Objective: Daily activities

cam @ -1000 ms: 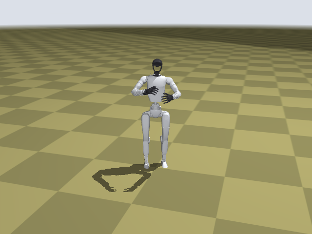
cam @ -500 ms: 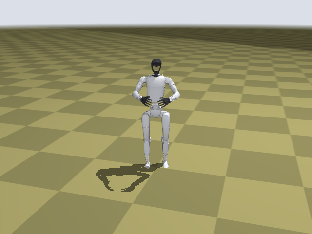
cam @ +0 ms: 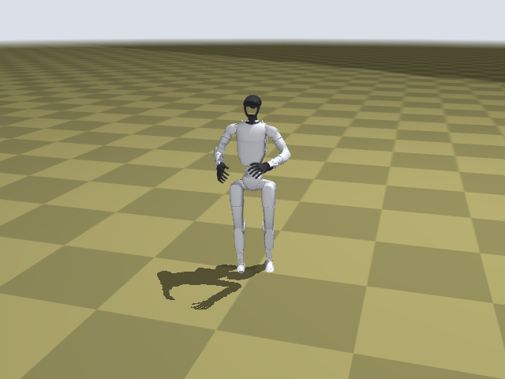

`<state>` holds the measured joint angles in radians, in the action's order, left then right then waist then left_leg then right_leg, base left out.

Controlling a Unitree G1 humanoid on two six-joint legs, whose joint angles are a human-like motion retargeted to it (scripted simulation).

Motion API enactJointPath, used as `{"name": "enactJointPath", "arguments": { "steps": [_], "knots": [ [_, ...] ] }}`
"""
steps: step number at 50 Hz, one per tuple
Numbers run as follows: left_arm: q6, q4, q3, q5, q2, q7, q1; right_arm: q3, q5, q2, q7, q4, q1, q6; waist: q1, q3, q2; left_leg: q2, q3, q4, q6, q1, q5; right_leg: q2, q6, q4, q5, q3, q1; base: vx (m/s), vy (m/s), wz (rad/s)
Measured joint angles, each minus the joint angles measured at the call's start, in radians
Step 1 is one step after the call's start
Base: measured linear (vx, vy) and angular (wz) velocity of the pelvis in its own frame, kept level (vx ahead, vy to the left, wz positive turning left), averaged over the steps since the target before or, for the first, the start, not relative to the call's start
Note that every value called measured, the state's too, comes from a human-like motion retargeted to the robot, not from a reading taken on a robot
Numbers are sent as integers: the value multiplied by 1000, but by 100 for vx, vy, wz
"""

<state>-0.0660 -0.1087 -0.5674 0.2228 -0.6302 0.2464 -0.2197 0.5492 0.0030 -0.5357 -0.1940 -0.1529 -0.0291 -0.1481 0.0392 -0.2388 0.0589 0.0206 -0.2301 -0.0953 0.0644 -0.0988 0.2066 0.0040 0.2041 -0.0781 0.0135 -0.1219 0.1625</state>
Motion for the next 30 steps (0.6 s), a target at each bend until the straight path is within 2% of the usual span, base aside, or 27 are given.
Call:
{"name": "enactJointPath", "arguments": {
  "steps": [12,30],
  "knots": [
    [39,-85,57,133,28,82,49,-25,-147,25,-30,-215,77,7,13,14,-5,3,-26,-16,12,1,-2,1,16,0,-7,-17,7,-2,-1,-23],
    [99,-191,56,257,44,189,56,-49,-202,123,-61,-603,86,53,23,35,-9,9,-62,-20,25,13,-10,2,44,1,-16,-38,13,-2,0,-20]
  ]
}}
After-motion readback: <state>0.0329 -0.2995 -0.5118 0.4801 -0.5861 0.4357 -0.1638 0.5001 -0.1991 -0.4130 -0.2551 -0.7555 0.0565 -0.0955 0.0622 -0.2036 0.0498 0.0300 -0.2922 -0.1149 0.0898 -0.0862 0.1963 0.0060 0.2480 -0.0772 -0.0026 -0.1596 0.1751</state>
